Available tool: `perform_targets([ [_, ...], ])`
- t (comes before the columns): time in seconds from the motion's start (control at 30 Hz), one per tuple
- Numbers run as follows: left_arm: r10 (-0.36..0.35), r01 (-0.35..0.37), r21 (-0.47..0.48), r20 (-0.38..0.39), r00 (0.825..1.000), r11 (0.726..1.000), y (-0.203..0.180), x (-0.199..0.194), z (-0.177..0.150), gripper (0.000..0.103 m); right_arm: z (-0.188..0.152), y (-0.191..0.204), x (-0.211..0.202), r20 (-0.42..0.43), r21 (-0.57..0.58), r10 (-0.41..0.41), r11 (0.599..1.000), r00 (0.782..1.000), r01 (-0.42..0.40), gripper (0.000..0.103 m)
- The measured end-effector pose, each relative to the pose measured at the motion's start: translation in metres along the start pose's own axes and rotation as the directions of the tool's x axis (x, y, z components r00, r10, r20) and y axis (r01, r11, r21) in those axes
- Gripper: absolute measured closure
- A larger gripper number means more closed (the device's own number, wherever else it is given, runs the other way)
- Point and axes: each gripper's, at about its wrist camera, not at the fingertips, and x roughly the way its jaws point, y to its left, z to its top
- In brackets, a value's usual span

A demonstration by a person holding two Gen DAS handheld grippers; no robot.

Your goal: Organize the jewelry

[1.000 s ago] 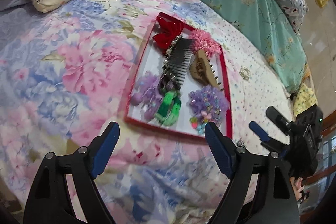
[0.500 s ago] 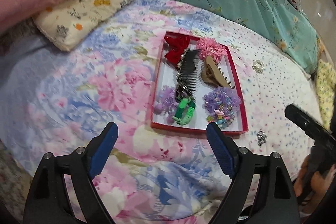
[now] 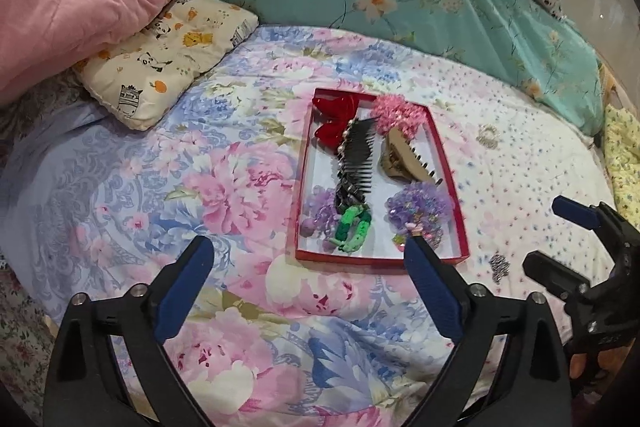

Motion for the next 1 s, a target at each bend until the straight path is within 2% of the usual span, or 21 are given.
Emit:
perform_targets([
  [0.2,0.039,-0.038,0.025,-0.061,0.997,0.999,-0.007,0.022,-0.008,0.005,-0.007,-0.012,0.018,-0.040,0.088,0.038,0.996,0.998,-0.034,0.003],
  [0.37,0.051,-0.048,0.034,-0.083,0.995,0.998,-0.010,0.034,-0.012,0.005,-0.014,-0.019,0.031,-0.068,0.136,0.060,0.989,0.996,-0.050,0.003],
  [1.0,0.068,-0.065,0.037,-0.096,0.993,0.997,-0.011,0.044,-0.015,0.005,-0.022,-0.023,0.046,-0.089,0.150,0.067,0.987,0.994,-0.053,0.003],
])
